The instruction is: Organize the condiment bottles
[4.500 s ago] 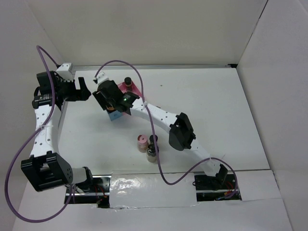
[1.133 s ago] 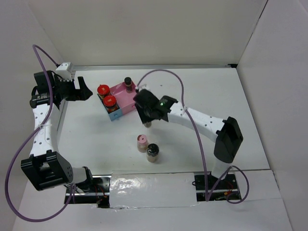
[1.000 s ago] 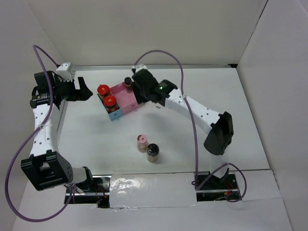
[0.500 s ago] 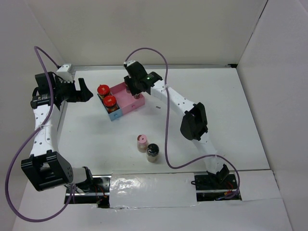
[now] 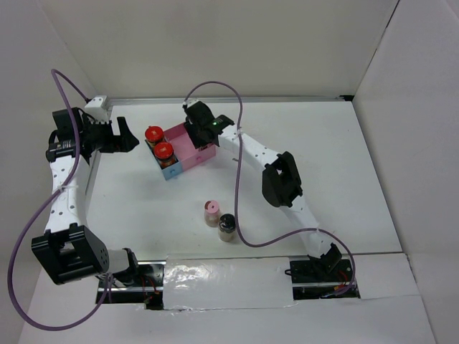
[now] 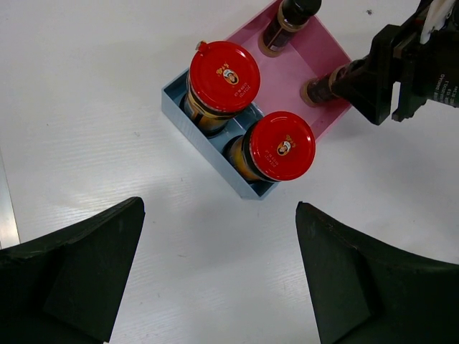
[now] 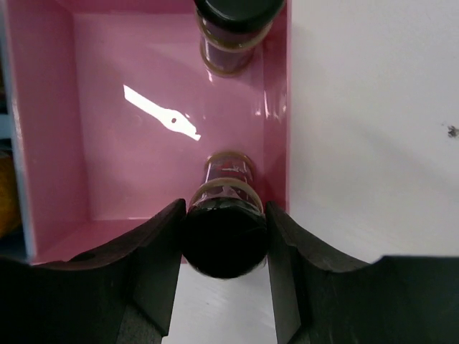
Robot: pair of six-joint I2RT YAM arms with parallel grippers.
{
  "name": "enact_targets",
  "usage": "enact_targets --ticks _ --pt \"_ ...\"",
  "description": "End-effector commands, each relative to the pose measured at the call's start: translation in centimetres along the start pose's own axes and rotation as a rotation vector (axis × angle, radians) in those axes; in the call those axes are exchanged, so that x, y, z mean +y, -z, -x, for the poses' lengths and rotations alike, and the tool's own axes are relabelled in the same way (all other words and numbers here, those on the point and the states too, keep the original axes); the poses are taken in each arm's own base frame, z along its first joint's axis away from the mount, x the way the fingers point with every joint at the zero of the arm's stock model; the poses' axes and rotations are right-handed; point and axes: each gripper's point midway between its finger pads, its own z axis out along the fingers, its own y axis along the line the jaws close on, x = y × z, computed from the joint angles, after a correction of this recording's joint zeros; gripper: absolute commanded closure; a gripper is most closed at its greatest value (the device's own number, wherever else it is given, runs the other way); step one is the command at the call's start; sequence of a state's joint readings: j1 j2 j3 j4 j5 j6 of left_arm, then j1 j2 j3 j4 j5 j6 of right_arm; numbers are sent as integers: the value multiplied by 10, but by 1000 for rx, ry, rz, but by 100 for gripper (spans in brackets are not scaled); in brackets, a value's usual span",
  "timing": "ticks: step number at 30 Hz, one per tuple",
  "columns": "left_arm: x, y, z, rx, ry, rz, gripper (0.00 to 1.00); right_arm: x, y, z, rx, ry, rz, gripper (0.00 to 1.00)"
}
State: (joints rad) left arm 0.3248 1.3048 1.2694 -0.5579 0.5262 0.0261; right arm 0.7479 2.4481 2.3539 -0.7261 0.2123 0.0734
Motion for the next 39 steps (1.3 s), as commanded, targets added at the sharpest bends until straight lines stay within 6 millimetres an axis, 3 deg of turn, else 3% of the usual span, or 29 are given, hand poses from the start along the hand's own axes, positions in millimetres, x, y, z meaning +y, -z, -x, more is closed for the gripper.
enact_targets --ticks 1,4,7,8,10,13,20,25,28,29,31,32,34,35,36,37,38,39 --pt "-3 2 5 -22 -22 -16 1 -4 -2 11 -43 -28 -25 100" --pt "-2 1 4 -18 -22 -15 1 -6 -2 12 -53 -36 -36 97" --pt "-2 0 5 -18 -20 -17 1 -7 -5 11 -50 -32 -43 74" --pt "-2 0 5 -19 -23 -18 1 -7 -7 10 -46 -31 -44 57" --pt "-2 0 7 -21 -24 -21 1 -7 -8 9 -47 -33 -46 37" --pt "-2 -1 6 -19 -23 -24 1 -6 -7 11 -50 -34 -39 19" --pt "-1 -3 3 -8 -16 -30 1 -7 7 24 -79 -41 -28 8" --pt "-3 -3 4 -11 -17 -34 1 -5 45 54 -152 -64 10 0" --pt "-3 -3 4 -8 -15 -36 1 -11 88 78 -220 -72 11 0" --pt "-3 -3 5 -12 -18 -37 1 -11 117 90 -260 -72 18 0" --pt "-2 -2 6 -14 -17 -33 1 -13 147 96 -287 -60 10 0" --pt "-3 -2 6 -12 -18 -34 1 -11 175 93 -295 -44 18 0" --pt "-3 -1 7 -14 -18 -31 1 -11 202 83 -297 -28 12 2" --pt "-3 -1 7 -15 -22 -33 1 -5 201 56 -242 -2 21 6" --pt "-3 -1 6 -11 -18 -35 1 -8 237 58 -289 -15 42 33" --pt "-3 -1 7 -14 -18 -35 1 -4 228 25 -214 -22 52 60" --pt "-3 -1 8 -13 -17 -33 1 0 236 12 -199 -30 66 98" --pt "-3 0 8 -15 -15 -35 1 1 256 1 -195 -43 89 100"
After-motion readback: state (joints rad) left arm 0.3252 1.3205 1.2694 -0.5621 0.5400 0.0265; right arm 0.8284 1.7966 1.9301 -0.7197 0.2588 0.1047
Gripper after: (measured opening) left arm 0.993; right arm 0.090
